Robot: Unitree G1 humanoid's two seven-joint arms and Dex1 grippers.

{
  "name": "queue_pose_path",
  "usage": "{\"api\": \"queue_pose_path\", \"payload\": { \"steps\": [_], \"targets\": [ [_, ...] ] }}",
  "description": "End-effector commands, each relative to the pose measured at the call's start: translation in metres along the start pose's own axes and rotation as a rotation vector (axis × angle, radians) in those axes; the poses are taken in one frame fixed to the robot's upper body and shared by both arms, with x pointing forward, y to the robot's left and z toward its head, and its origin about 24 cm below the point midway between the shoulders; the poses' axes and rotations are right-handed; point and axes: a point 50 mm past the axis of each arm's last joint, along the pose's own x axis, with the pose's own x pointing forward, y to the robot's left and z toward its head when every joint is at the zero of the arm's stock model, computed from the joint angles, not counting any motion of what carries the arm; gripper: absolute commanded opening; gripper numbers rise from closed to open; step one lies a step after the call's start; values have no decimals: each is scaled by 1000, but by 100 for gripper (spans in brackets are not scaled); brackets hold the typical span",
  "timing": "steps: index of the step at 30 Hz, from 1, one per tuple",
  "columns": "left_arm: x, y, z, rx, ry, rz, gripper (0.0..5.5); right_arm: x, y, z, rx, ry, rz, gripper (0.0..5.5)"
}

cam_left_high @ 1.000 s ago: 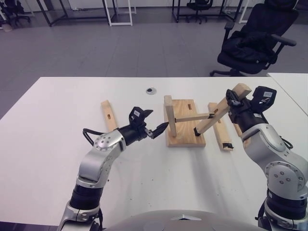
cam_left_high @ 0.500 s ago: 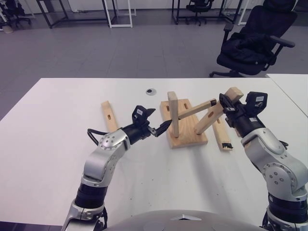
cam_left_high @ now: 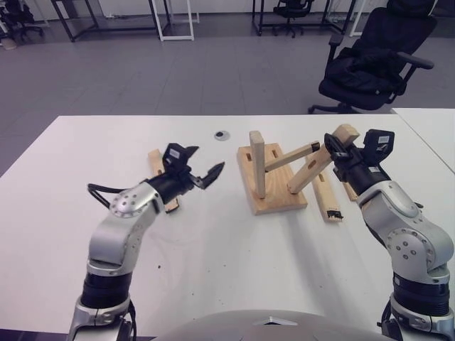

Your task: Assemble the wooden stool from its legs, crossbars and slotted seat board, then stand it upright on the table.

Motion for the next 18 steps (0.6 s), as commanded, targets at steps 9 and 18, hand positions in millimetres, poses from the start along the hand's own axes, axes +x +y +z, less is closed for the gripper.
{"api": "queue_pose_path", "payload": {
  "steps": [9,18],
  "targets": [
    [38,-26,62,-116,-155,-310,450,-2,-5,-35,-54,199,-39,101],
    [58,-18,67,-124,-163,-286,450,0,-5,-35,-27,197,-37,101]
  ]
}}
